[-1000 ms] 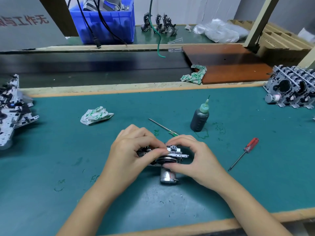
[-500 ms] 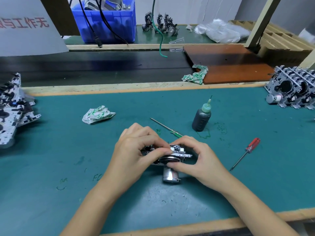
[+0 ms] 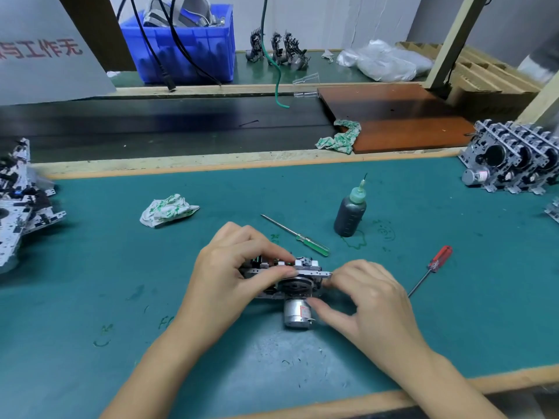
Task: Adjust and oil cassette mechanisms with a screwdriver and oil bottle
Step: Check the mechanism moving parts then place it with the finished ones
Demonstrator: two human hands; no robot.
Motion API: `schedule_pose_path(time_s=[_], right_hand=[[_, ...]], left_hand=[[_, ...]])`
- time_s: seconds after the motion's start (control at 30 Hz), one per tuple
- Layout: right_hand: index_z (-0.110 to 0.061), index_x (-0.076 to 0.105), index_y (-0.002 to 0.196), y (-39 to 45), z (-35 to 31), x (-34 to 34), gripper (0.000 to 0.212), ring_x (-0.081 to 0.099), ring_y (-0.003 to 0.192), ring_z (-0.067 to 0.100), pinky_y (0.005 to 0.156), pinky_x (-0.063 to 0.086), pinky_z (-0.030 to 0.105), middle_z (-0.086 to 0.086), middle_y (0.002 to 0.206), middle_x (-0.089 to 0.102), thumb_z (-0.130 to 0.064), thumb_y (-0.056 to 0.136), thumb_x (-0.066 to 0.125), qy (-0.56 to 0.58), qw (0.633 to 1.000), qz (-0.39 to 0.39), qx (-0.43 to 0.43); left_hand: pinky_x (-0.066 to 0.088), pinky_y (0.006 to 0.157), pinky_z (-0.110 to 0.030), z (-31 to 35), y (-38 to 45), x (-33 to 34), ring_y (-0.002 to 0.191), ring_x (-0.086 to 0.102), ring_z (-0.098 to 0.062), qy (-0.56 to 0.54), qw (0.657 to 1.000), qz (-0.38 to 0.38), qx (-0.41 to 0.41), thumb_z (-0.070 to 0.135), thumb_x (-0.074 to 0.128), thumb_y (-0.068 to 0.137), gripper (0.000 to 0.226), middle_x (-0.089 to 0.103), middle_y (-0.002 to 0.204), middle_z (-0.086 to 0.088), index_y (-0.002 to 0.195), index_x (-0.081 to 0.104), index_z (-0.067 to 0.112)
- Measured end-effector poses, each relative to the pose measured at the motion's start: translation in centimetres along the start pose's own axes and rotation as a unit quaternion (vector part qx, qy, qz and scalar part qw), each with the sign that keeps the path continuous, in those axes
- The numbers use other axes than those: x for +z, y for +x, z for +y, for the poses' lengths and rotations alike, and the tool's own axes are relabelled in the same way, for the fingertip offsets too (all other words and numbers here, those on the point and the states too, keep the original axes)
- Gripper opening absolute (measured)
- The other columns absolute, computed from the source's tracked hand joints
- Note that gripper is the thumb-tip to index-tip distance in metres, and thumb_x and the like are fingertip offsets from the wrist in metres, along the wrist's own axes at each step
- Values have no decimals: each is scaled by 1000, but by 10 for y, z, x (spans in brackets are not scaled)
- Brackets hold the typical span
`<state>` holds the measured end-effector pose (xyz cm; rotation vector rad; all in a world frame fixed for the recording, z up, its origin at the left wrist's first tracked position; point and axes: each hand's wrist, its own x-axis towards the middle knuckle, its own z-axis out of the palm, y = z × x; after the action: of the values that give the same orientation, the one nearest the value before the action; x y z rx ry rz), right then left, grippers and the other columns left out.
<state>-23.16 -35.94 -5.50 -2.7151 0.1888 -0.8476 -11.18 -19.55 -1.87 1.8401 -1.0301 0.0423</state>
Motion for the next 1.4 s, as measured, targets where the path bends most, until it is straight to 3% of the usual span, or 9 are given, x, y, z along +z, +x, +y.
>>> schedule_pose_path(time_s=[0.2,0.4,0.6,0.73,0.83,0.97,1.17,1.3,1.4], right_hand=[[-20,64,78,19,-9,-21,42,54,71,11,67,39,25,-13,72,56,-59,79,51,63,998,-27,10],[-16,48,71,51,-24,-30,37,46,52,19,38,34,27,-5,60,47,-49,86,43,-25,981,-122,-152],[-23,34,70,66,-15,-31,34,36,54,20,50,24,31,-7,59,37,-43,95,48,4,957,-228,-181],[-25,31,65,50,13,-62,36,31,52,11,48,25,20,-11,53,29,-45,89,48,104,977,-164,-84],[-23,35,63,29,44,-96,34,29,51,8,49,25,14,-12,53,28,-40,89,47,84,992,-88,-36],[-14,41,60,-1,90,-135,40,34,51,13,50,27,18,-5,50,34,-42,88,50,10,998,-31,49],[-25,28,59,-7,157,-166,44,28,45,13,51,25,26,-7,47,28,-27,92,57,-64,985,10,159],[-17,37,62,17,198,-174,38,38,50,26,58,27,39,-2,47,34,-23,93,58,-101,976,39,186],[-10,45,67,37,220,-176,34,42,57,27,58,24,37,6,52,44,-27,94,57,-135,970,52,196]], left_hand=[[39,76,-10,0,-1,-19,85,56,-5,10,1000,-10,-10,44,76,66,18,65,87,18,82,69,40],[40,70,-16,-1,-7,-39,76,52,-4,136,989,-49,32,49,59,77,20,59,84,17,81,72,34],[38,64,-13,8,2,-37,73,47,-3,197,973,-83,84,42,51,85,30,58,80,17,82,73,23],[37,68,-14,34,29,-8,76,45,-6,181,969,-82,148,37,51,89,27,59,83,11,86,71,20],[43,67,-28,60,58,33,79,49,-13,169,959,-102,202,36,55,90,24,60,85,7,88,72,19],[47,73,-42,92,96,99,92,50,-19,139,948,-162,238,30,60,92,17,61,96,1,98,71,19],[37,94,-33,119,149,191,113,45,-19,161,920,-224,277,32,48,98,29,54,117,-2,120,59,17],[32,101,-32,126,187,228,124,40,-23,182,910,-241,284,28,53,95,44,45,133,-8,133,46,9],[29,105,-34,128,213,250,128,36,-26,202,907,-249,272,27,58,91,54,41,137,-12,137,39,6]])
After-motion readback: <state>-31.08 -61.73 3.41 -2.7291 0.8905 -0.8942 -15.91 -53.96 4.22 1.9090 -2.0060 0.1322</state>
